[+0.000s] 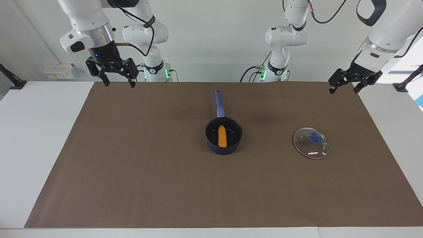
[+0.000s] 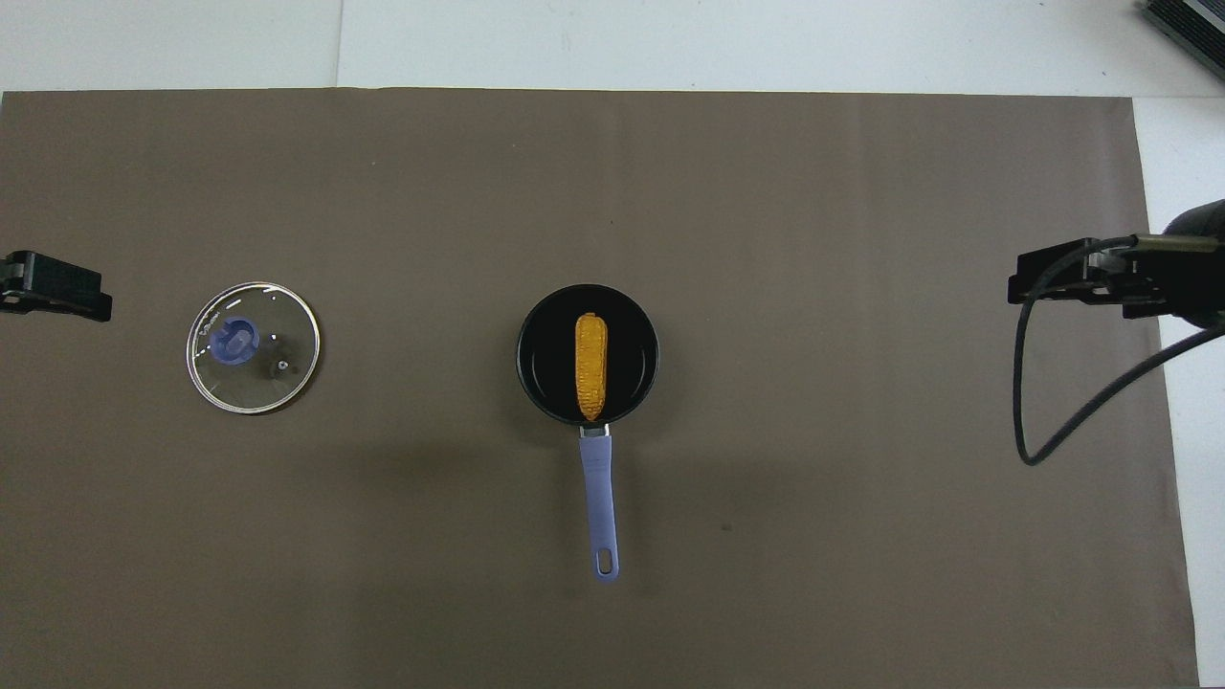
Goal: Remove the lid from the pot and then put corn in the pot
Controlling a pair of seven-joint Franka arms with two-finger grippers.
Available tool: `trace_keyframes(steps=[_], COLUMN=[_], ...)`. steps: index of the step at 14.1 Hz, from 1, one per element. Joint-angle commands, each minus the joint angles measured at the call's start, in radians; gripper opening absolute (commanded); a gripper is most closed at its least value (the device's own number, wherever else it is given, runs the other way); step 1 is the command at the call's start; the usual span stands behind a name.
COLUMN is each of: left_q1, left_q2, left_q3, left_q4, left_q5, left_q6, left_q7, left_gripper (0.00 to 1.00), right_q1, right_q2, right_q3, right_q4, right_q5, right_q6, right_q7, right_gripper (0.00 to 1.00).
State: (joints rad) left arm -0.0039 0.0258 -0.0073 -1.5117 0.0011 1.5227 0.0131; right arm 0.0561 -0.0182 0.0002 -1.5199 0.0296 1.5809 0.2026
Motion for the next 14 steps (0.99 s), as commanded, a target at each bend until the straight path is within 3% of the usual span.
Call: trace_keyframes(steps=[1,7,14], left_q1=[0.005,0.005,0.005], left_q2=[-0.012,-0.012,-0.012], left_q3=[-0.003,-0.003,-0.003], left_q4=[-0.004,-0.004,-0.004], left_q5=[0.008,0.008,0.008], left_q6=[-0.013,-0.013,-0.013], left_q7=[-0.009,-0.009,-0.009], left_gripper=[1.00,1.00,1.00], right_q1=[-0.039,-0.084,-0.028], right_q2=[-0.017,-0.019,-0.031], right_q3=[-0.009,-0.023,-0.092], right_q4=[-0.025,-0.026,-0.039], right_q5=[0.012,0.000,0.007], right_q6=[-0.012,-0.022,-0.047], right_q7=[-0.031,-0.149,-0.149], right_gripper=[1.00,1.00,1.00])
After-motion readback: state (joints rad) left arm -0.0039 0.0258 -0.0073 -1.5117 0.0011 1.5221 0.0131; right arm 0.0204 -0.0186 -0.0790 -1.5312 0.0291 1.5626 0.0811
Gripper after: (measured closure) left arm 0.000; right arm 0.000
